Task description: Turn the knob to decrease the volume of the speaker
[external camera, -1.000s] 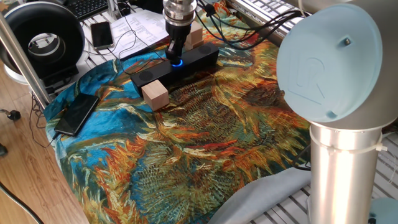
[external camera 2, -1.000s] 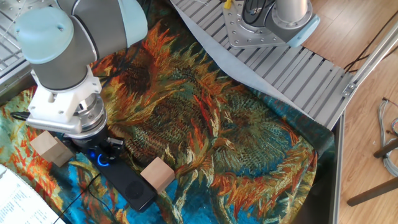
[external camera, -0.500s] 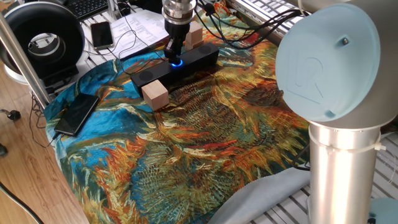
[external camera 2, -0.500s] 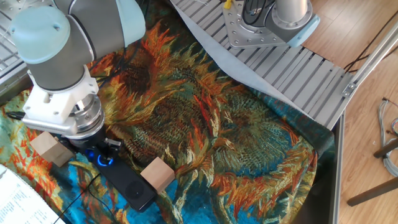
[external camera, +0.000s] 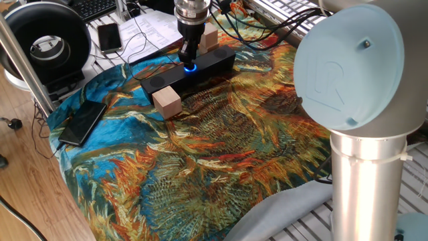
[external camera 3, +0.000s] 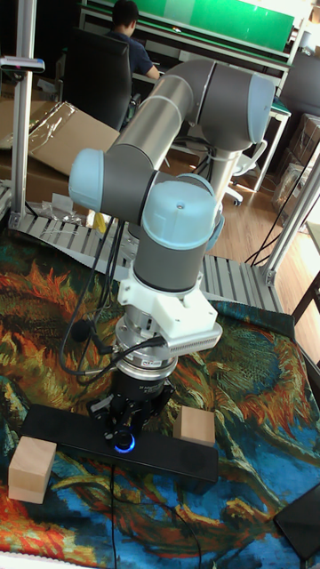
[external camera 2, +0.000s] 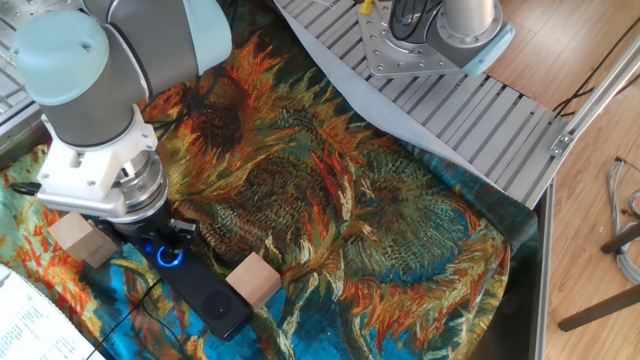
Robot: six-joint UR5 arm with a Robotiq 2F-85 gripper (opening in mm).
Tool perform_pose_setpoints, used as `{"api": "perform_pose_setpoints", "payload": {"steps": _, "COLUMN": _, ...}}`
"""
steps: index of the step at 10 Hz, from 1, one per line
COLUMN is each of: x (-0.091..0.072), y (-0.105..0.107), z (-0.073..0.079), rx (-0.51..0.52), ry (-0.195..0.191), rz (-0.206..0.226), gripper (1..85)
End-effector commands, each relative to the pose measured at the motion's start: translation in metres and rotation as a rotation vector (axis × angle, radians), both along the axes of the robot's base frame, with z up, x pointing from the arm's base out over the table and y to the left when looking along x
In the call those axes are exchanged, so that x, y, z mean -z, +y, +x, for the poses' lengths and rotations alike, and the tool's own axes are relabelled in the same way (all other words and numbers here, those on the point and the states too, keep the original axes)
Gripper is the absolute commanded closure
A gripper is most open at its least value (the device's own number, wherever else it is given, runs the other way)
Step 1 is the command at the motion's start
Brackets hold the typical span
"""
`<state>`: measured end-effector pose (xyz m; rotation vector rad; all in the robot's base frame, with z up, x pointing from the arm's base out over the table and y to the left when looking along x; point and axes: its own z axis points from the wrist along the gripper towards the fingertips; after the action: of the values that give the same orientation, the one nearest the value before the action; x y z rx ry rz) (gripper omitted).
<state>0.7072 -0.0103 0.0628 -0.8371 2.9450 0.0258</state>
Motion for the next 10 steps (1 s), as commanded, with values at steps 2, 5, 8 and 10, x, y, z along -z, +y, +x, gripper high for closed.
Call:
{"api": "perform_pose_setpoints", "payload": {"steps": 2, "x": -0.0011, "y": 0.0027, "z": -0.0085, "rx": -0.045, "ry": 0.029, "rz": 0.015, "gripper": 43.7}}
{"api": "perform_pose_setpoints", "payload": {"steps": 5, "x": 0.0007, "y": -0.0024, "z": -0.0040, "rx": -0.083, "ry": 0.020, "rz": -0.010, "gripper": 46.0}}
{"api": "perform_pose_setpoints", "payload": {"steps": 8, "x": 0.0013, "y": -0.0019, "z": 0.0003, "rx": -0.095, "ry": 0.018, "rz": -0.020, "gripper": 46.0}}
{"api": "perform_pose_setpoints", "payload": {"steps": 10, "x": 0.0034, "y": -0.0015, "z": 0.0012, "rx": -0.107, "ry": 0.019, "rz": -0.020, "gripper": 46.0}}
